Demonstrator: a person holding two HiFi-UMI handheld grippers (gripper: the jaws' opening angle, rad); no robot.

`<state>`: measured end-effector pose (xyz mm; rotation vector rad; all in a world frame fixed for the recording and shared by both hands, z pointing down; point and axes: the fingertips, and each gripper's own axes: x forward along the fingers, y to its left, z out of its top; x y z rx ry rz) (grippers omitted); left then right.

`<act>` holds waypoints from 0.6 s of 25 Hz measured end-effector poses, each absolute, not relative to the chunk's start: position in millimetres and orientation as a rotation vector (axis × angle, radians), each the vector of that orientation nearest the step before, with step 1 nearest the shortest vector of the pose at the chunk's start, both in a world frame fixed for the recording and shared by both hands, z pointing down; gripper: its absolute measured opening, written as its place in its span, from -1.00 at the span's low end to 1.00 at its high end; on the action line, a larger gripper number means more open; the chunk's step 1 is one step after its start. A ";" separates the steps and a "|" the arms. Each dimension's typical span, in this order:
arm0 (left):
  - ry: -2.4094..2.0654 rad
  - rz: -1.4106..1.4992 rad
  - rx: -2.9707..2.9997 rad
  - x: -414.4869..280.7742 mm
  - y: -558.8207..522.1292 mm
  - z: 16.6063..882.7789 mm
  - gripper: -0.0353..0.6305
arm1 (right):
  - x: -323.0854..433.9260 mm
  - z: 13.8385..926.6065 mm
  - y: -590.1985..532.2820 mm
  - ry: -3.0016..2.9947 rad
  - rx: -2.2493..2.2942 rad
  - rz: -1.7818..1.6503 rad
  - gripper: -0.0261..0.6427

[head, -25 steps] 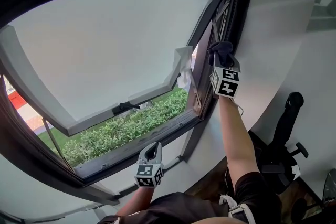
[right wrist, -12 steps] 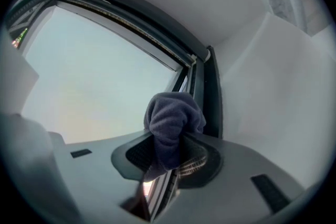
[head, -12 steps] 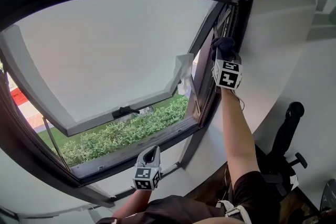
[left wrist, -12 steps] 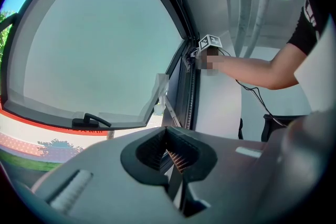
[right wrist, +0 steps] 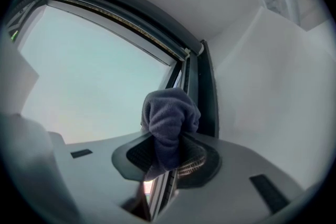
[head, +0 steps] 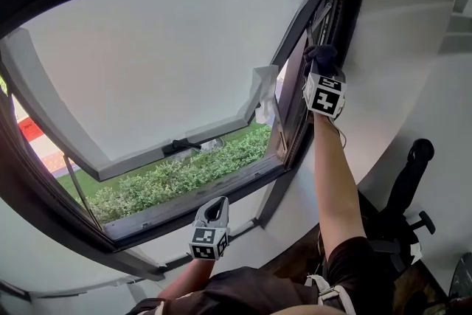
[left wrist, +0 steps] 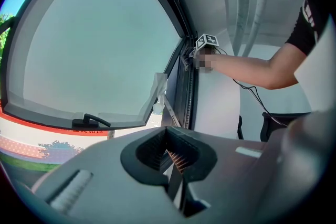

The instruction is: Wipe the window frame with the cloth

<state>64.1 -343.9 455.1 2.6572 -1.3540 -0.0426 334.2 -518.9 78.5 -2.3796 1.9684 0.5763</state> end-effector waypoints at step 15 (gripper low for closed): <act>-1.330 0.057 2.654 68.4 -329.3 472.7 -0.87 | 338.2 136.3 -524.1 1.970 -2.433 0.498 -0.63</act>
